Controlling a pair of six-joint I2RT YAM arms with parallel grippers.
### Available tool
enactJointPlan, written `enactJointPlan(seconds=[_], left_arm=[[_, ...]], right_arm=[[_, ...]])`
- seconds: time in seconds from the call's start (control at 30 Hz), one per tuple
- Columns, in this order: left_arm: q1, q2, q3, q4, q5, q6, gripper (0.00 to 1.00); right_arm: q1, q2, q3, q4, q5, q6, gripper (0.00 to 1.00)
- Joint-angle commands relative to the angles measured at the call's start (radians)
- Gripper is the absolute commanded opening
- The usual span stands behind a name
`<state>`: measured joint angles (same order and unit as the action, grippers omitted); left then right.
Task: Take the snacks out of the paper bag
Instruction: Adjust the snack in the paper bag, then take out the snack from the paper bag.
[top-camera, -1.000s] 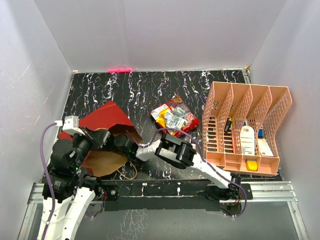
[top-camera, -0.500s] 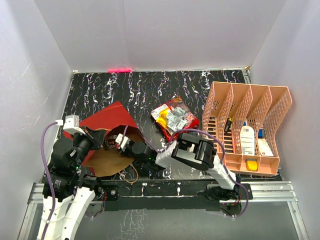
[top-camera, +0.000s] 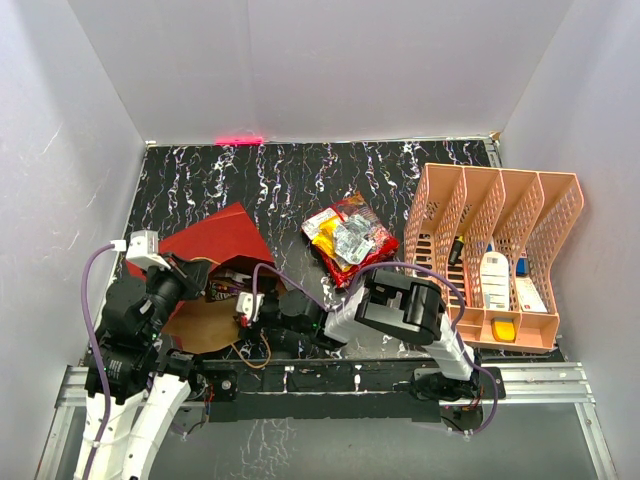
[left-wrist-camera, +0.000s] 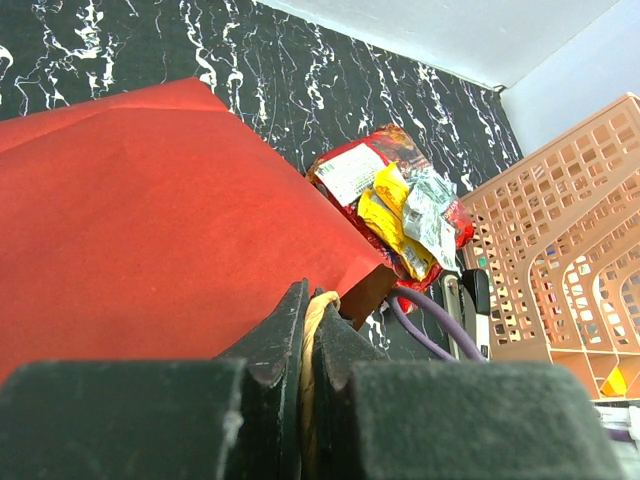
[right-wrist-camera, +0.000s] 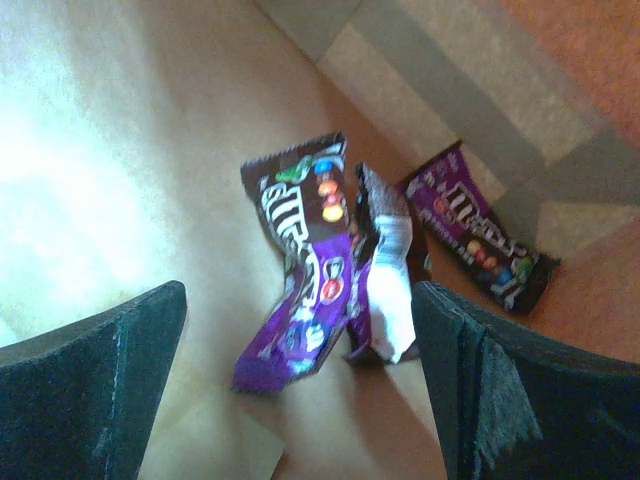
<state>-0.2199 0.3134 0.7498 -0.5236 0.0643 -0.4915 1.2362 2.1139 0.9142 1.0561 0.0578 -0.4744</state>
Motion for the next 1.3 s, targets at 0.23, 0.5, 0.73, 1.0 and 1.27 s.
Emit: enactJointPlan(seconds=[0.23, 0.5, 0.73, 1.0, 1.27], left_arm=[[-0.002, -0.009, 0.001, 0.024, 0.007, 0.000, 0.00], [-0.001, -0.010, 0.000, 0.027, 0.009, 0.000, 0.00], [-0.001, 0.002, 0.001, 0.026, 0.007, 0.002, 0.00], [-0.002, 0.015, 0.001, 0.023, 0.000, 0.001, 0.00], [0.005, 0.034, 0.004, 0.016, -0.006, -0.002, 0.00]], right_arm=[[-0.053, 0.080, 0.218, -0.027, -0.162, 0.010, 0.91], [-0.053, 0.121, 0.233, -0.087, -0.129, 0.071, 0.79], [-0.052, 0.100, 0.203, -0.130, -0.089, 0.095, 0.69], [-0.043, 0.051, 0.198, -0.186, -0.115, 0.147, 0.33], [-0.020, -0.108, 0.144, -0.199, -0.118, 0.183, 0.20]])
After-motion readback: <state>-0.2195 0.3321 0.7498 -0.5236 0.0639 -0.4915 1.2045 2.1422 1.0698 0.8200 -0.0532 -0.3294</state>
